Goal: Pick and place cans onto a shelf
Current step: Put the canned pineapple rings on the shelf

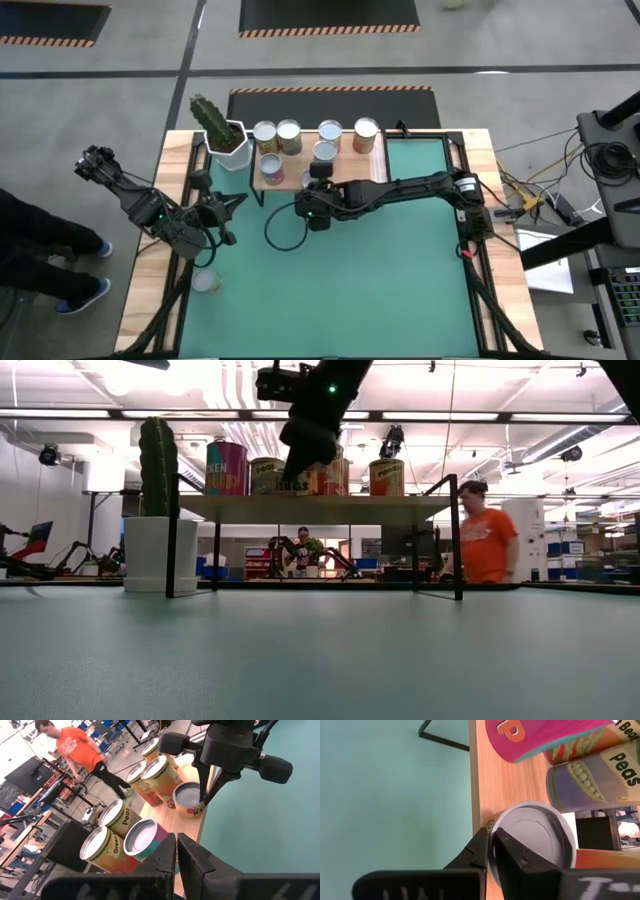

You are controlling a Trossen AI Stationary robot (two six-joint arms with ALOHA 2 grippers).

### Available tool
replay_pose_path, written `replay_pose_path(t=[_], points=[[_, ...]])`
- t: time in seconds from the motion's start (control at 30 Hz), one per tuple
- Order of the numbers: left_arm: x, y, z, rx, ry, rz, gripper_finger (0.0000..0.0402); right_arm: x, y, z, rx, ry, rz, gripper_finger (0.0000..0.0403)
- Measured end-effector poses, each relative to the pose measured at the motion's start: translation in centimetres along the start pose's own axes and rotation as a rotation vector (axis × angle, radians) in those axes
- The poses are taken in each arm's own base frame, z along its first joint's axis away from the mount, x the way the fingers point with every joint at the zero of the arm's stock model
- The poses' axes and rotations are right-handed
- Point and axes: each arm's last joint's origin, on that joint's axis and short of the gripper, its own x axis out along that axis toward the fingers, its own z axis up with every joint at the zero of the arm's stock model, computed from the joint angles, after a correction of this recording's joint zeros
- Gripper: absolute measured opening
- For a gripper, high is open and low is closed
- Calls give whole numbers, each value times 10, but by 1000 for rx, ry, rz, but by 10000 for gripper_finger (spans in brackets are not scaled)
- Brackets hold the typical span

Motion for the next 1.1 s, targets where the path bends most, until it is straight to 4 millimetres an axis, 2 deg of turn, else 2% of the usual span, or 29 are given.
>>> replay_pose_path(t=[0.23, 0.43, 0.73, 0.93, 1.1], points=[[0, 0, 0, 0, 0, 0, 0, -13, -5, -5, -8, 32, 10, 9], [0, 0, 0, 0, 0, 0, 0, -36, -18, -18, 45, 105, 43, 9], [0, 0, 0, 0, 0, 0, 0, -71, -39, -38, 115, 174, 215, 9], [0, 0, 0, 0, 0, 0, 0, -81, -64, -59, 148, 179, 231, 9], [0, 0, 0, 0, 0, 0, 0, -74, -81, -85, 235, 157, 248, 9]])
